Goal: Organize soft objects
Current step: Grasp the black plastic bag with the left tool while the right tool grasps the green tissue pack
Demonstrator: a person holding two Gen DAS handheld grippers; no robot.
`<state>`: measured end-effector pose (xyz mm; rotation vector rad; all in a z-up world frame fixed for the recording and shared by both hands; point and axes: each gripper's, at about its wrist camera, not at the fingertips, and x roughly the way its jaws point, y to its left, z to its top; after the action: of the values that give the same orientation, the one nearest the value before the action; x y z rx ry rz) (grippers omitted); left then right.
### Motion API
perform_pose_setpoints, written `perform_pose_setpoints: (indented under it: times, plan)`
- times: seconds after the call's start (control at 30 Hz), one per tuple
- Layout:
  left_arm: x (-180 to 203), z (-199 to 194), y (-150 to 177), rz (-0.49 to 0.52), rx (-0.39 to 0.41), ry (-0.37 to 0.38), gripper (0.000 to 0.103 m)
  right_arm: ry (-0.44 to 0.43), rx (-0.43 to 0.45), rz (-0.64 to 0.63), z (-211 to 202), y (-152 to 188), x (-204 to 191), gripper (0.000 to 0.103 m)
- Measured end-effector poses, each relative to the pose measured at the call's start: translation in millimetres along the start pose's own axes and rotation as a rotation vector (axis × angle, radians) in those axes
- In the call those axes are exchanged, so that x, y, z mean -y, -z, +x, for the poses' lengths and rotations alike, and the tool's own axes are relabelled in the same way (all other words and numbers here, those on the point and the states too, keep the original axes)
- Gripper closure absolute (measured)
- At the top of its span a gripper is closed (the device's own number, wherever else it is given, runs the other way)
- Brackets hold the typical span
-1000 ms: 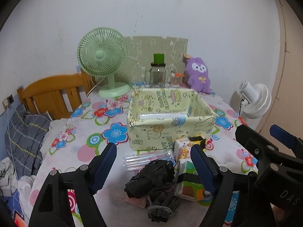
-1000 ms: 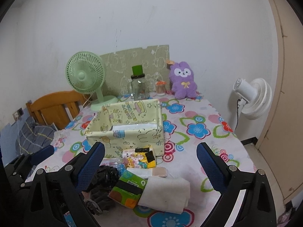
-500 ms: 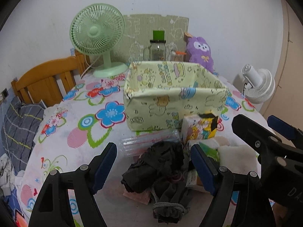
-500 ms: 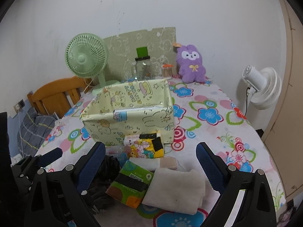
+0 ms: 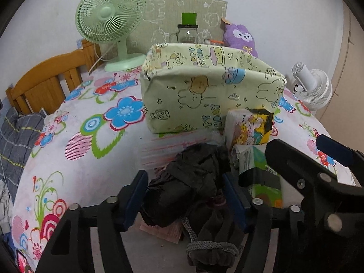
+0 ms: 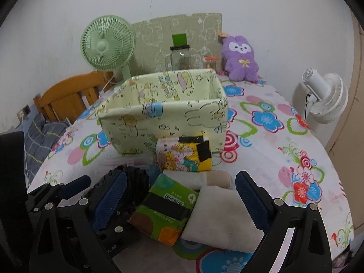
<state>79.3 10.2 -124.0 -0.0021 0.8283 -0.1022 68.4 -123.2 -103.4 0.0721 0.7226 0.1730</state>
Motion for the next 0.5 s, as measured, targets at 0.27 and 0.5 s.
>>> perform_pose_setpoints:
  times: [0.27, 0.5]
  plan:
    - [1.5, 0.6, 3.9, 0.013, 0.009, 0.027, 0.055, -0.003, -0.048, -0.007, 12.6, 4.1, -6.8, 0.010]
    - [-1.2, -1.3, 6.3, 0.011, 0.007, 0.003, 0.056, -0.012, -0.116, 0.014, 31.0, 10.1, -12.9, 0.022]
